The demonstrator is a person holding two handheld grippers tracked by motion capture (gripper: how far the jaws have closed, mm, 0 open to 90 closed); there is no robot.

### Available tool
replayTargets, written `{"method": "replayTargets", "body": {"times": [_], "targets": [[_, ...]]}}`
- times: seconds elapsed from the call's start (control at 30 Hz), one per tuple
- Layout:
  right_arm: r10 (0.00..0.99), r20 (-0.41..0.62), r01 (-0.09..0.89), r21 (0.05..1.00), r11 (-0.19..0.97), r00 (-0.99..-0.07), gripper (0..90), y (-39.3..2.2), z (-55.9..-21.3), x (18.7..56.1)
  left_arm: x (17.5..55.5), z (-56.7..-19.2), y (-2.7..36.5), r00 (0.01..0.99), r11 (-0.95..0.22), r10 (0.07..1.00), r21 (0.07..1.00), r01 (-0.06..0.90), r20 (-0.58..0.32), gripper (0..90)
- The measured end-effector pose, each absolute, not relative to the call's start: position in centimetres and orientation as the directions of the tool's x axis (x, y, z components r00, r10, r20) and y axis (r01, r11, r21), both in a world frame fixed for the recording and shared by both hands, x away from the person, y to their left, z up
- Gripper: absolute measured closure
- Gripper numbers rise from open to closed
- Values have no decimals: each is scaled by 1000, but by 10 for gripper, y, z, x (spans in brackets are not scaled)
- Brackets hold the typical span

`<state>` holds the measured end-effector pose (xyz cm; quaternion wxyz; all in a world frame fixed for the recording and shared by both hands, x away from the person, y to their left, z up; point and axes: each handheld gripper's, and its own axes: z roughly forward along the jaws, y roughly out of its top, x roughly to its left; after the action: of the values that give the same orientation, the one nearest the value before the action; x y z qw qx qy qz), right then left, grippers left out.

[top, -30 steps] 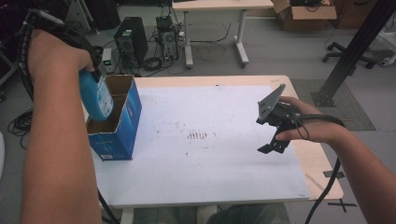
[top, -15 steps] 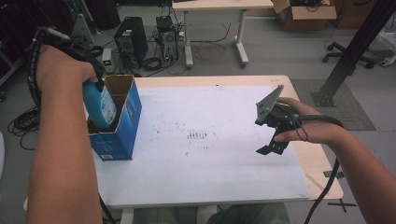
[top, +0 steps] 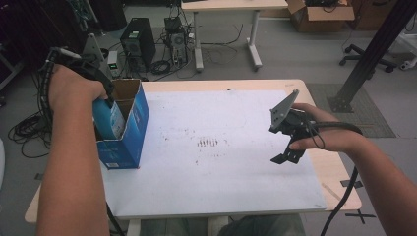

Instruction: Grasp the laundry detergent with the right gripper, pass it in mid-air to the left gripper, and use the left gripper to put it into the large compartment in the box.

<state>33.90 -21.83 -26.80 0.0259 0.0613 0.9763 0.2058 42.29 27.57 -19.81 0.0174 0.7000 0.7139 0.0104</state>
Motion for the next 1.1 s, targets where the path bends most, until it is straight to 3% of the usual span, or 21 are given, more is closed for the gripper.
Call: {"method": "replayTargets", "body": {"times": [1.1], "targets": [[135,-5,121,416,901,-991,33,-217,-280,340,427,-272,277,6,-6,1000,1,1000,-20,385]]}}
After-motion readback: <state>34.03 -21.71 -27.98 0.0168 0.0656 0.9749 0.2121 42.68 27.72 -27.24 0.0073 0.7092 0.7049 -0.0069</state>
